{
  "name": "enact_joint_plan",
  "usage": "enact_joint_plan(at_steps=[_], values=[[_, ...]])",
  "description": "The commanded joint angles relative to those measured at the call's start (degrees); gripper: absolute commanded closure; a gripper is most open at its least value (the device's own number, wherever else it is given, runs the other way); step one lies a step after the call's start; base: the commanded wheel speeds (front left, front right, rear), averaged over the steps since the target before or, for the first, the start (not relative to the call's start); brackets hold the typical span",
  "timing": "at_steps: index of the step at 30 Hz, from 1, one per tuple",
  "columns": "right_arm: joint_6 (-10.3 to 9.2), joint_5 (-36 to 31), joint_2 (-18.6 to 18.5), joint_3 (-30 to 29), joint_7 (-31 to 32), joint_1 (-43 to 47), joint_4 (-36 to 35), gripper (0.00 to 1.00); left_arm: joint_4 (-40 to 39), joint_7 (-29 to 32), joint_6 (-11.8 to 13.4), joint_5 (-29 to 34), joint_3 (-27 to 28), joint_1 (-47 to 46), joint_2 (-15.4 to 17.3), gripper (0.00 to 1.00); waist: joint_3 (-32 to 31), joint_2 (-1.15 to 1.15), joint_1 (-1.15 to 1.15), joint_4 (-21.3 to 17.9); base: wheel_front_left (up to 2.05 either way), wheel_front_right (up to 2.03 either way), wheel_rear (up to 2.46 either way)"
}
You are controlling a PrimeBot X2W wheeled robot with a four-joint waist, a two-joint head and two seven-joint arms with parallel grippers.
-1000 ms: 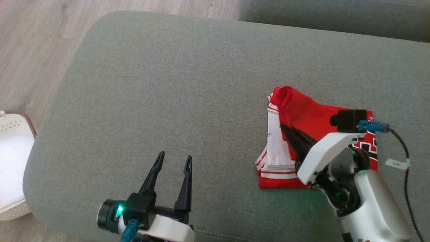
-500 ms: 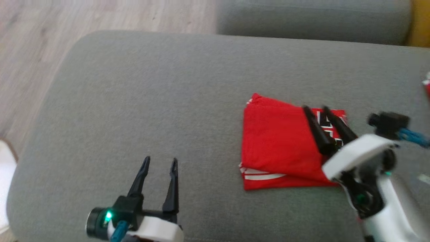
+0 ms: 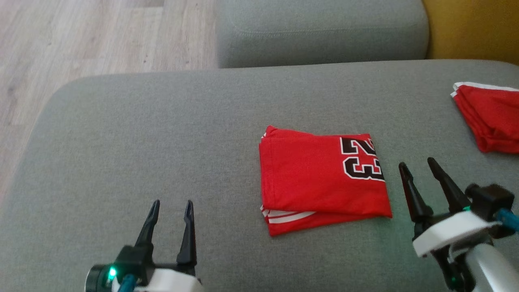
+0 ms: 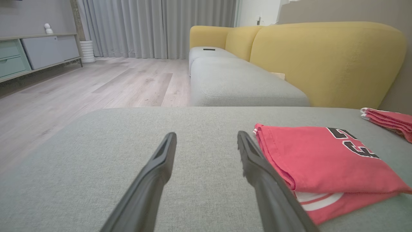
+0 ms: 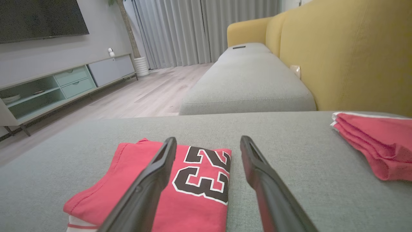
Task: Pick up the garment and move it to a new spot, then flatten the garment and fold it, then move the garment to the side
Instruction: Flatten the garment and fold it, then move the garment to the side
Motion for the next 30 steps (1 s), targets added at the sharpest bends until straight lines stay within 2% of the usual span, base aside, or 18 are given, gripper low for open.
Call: enact_joint_plan(at_steps=[1,4,7,11,16,30], values=[[0.37,-1.18,-1.04,1.03,-2.18,-0.1,-1.17,0.0,-2.07,-0.7,-0.28,0.64,2.28,-0.45,-0.05,0.0,-0.51,0.0,0.0,-0.3,0.0,0.0,0.0],[0.37,-5.62,-0.7,0.52,-5.25,0.9,-0.08,0.0,-1.96,-0.7,-0.42,1.79,2.66,0.88,0.37,0.0,-1.29,0.0,0.0,-0.43,0.0,0.0,0.0],[0.37,-8.48,1.48,-1.88,-6.29,2.97,-0.22,0.0,-2.36,-0.7,-0.5,2.3,2.99,2.23,0.34,0.0,-2.25,0.0,0.0,-0.12,0.0,0.0,0.0],[0.37,-12.24,4.82,-5.79,-6.42,6.5,-3.67,0.0,-3.56,-0.7,-0.48,2.36,3.35,4.04,0.13,0.0,-3.33,0.0,0.0,0.45,0.0,0.0,0.0],[0.37,-14.51,7.48,-7.39,-6.44,10.35,-6.37,0.0,-4.53,-0.7,-0.92,1.92,3.85,6.0,-0.15,0.0,-4.46,0.0,0.0,0.99,0.0,0.0,0.0],[0.37,-15.6,8.35,-5.72,-6.45,12.14,-7.03,0.0,-5.22,-0.7,-2.51,1.56,5.47,7.83,-0.47,0.0,-5.93,0.0,0.0,1.49,0.0,0.0,0.0]])
